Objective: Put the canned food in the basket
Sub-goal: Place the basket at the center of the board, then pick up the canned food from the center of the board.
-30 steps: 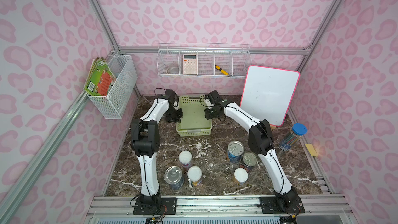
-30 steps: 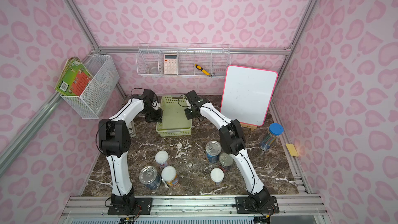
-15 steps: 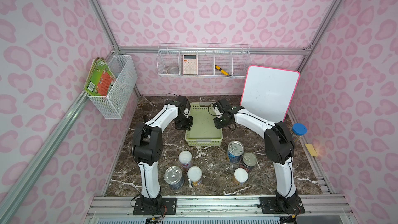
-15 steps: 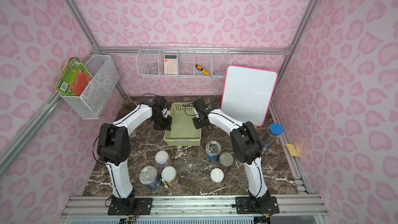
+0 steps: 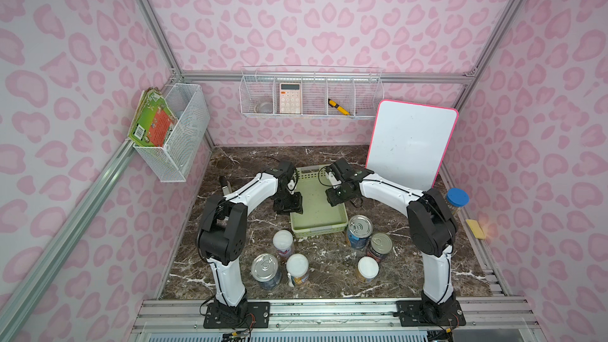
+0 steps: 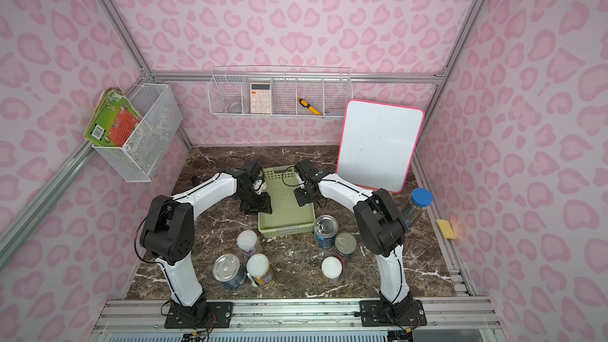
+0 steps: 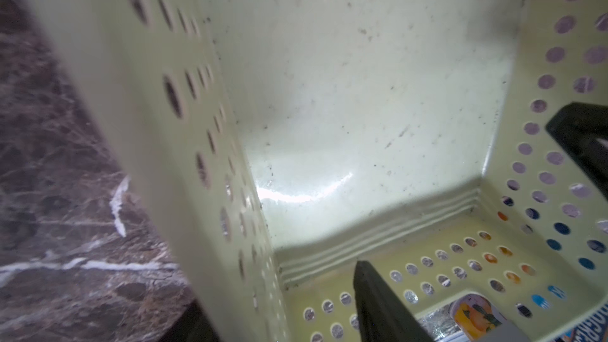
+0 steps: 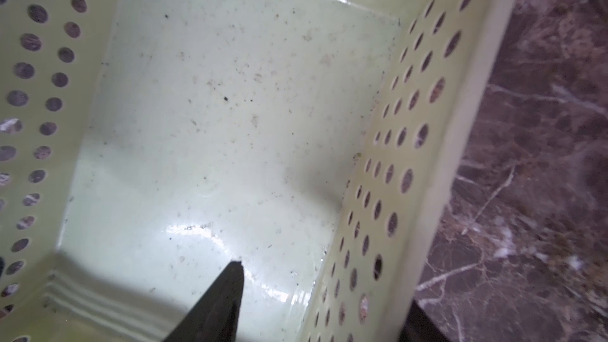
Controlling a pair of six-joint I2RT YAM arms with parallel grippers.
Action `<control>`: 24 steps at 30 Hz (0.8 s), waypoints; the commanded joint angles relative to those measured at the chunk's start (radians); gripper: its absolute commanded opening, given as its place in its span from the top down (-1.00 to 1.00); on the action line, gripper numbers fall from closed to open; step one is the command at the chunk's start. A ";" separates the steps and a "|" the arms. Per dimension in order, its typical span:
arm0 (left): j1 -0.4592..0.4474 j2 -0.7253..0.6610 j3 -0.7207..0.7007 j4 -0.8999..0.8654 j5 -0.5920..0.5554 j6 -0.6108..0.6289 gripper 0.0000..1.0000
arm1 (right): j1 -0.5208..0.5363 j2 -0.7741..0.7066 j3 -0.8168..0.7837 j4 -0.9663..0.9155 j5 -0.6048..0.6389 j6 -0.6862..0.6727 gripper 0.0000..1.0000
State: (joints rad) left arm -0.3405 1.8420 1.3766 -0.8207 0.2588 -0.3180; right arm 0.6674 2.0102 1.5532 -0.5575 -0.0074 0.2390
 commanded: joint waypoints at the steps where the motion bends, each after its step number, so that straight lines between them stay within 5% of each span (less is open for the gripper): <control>1: -0.002 -0.037 0.027 0.005 -0.066 -0.004 -0.64 | 0.001 -0.047 0.013 0.021 -0.004 0.006 -0.38; 3: -0.002 -0.079 0.034 0.009 -0.082 -0.010 -0.98 | 0.001 -0.091 0.011 0.018 -0.009 0.008 -0.45; 11: -0.002 -0.308 0.033 -0.001 -0.102 0.003 -0.99 | -0.016 -0.364 -0.001 -0.095 0.056 0.023 -0.67; 14: -0.002 -0.423 -0.018 0.064 -0.020 0.056 -0.98 | -0.030 -0.474 -0.053 -0.180 0.082 0.013 -0.83; 18: -0.002 -0.515 -0.065 0.088 0.092 0.100 -0.99 | -0.052 -0.514 -0.131 -0.330 0.047 0.016 -0.85; 24: -0.004 -0.568 -0.111 0.015 0.108 0.086 -0.90 | -0.020 -0.486 -0.254 -0.296 -0.077 -0.025 -0.99</control>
State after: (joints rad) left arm -0.3428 1.2903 1.2758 -0.7658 0.3355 -0.2462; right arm 0.6323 1.5105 1.3205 -0.8375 -0.0338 0.2317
